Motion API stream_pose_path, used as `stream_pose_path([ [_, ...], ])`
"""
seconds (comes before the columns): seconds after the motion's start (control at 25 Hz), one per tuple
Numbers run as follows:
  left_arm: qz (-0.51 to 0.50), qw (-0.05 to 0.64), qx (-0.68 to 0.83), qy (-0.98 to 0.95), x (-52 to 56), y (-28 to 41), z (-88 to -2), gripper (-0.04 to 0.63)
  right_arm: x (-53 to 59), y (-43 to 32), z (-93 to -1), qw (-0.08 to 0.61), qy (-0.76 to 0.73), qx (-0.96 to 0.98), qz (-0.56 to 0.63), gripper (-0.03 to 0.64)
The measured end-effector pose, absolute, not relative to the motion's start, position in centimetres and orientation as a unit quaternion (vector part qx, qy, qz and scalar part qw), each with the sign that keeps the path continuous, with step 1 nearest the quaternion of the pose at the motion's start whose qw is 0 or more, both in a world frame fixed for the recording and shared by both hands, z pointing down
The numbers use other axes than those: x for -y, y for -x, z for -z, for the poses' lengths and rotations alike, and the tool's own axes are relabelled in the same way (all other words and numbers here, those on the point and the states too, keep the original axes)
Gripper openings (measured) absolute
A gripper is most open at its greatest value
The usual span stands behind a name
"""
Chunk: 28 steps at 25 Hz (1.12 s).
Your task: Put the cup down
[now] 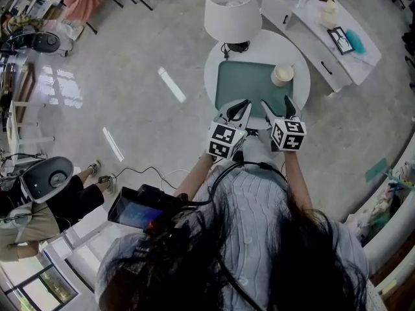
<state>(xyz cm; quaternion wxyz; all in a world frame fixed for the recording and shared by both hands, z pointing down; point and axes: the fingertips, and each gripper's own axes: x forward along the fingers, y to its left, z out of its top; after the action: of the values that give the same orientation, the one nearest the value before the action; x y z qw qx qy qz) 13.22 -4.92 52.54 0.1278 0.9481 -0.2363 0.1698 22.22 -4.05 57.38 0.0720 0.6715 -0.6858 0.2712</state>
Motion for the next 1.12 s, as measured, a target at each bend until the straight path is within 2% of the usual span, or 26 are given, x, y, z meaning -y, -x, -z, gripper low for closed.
stream_pose_path([
  [0.12, -0.155, 0.113, 0.249, -0.949, 4.0, -11.6, -51.4, 0.018, 3.0, -20.0, -56.1, 0.064, -0.669, 0.695, -0.255, 0.376],
  [0.28, -0.143, 0.118, 0.256, -0.949, 2.0, -9.6, -51.1, 0.017, 0.6, -17.5, -55.1, 0.051, -0.67, 0.698, -0.249, 0.267],
  [0.48, -0.143, 0.125, 0.263, -0.946, -0.1, -8.1, -51.5, 0.017, -1.9, -15.6, -54.7, 0.051, -0.659, 0.706, -0.256, 0.204],
  [1.12, -0.141, 0.181, 0.283, -0.931, -4.3, -7.1, -53.7, 0.017, -6.7, -14.7, -54.1, 0.041, -0.65, 0.71, -0.269, 0.131],
])
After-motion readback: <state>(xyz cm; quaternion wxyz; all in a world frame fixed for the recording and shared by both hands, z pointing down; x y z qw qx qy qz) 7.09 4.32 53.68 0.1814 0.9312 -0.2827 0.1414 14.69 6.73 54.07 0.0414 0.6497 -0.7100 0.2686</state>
